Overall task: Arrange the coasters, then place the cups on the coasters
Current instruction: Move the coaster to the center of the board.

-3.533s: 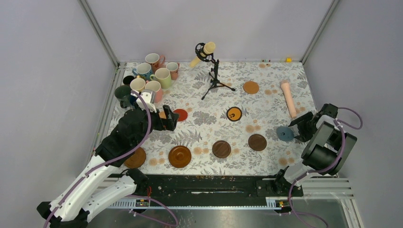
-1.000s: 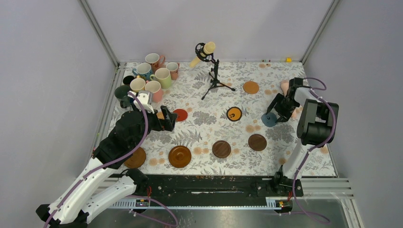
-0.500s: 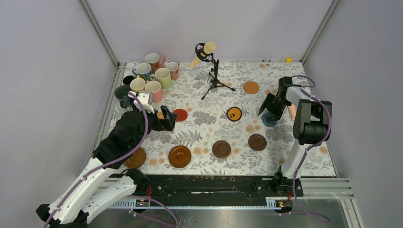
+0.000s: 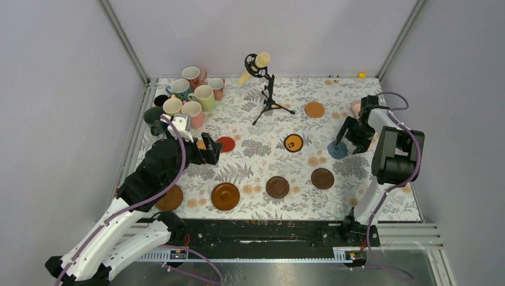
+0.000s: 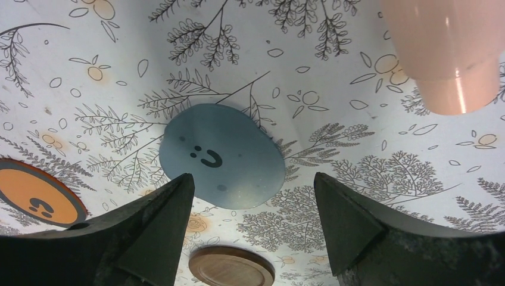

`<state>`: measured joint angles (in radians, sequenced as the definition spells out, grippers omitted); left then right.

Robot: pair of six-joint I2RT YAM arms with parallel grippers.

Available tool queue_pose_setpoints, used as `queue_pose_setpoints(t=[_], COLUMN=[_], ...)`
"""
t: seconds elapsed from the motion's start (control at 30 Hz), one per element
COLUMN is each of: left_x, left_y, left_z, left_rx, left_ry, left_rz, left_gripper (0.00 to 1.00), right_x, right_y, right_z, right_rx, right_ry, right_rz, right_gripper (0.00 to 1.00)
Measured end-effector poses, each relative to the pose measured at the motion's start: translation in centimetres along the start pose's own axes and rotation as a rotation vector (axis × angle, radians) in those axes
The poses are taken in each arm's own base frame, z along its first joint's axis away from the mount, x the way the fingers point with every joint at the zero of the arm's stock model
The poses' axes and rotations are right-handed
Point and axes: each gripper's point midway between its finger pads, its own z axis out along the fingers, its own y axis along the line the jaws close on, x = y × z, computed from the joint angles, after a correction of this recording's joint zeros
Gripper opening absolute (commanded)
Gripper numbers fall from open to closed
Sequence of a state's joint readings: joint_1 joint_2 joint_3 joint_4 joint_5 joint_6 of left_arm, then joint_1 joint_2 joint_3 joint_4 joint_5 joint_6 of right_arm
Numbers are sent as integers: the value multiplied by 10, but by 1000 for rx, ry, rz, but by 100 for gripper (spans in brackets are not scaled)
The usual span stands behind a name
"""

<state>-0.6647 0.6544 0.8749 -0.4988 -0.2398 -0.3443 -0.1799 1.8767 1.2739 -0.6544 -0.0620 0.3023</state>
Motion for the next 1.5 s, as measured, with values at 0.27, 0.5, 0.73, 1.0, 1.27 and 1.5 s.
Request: queue_pose_setpoints(t=[0.27, 0.5, 0.73, 1.0, 1.27, 1.5], left_x=[0, -1, -2, -2, -2, -2], left_y=[0, 0, 0, 0, -1, -1], left_z=[0, -1, -2, -3, -3, -3], left_rx=[0, 2, 3, 5, 9, 11], left_ry=[-1, -4, -9, -10, -9, -8], left_rz=[0, -1, -2, -3, -3, -3], left_gripper=[99, 99, 99, 99, 99, 99], right_x=[0, -7, -2, 16, -1, -14], right_y=[-3, 1, 9, 11, 8, 9], right_z=[1, -1, 0, 1, 4, 8], right_rx=[1, -2, -45, -88, -155, -218], right_ry=[24, 47, 77, 4, -202, -216], right_rz=[-9, -17, -5, 170, 308, 342], right_gripper=[78, 78, 70, 62, 55, 52])
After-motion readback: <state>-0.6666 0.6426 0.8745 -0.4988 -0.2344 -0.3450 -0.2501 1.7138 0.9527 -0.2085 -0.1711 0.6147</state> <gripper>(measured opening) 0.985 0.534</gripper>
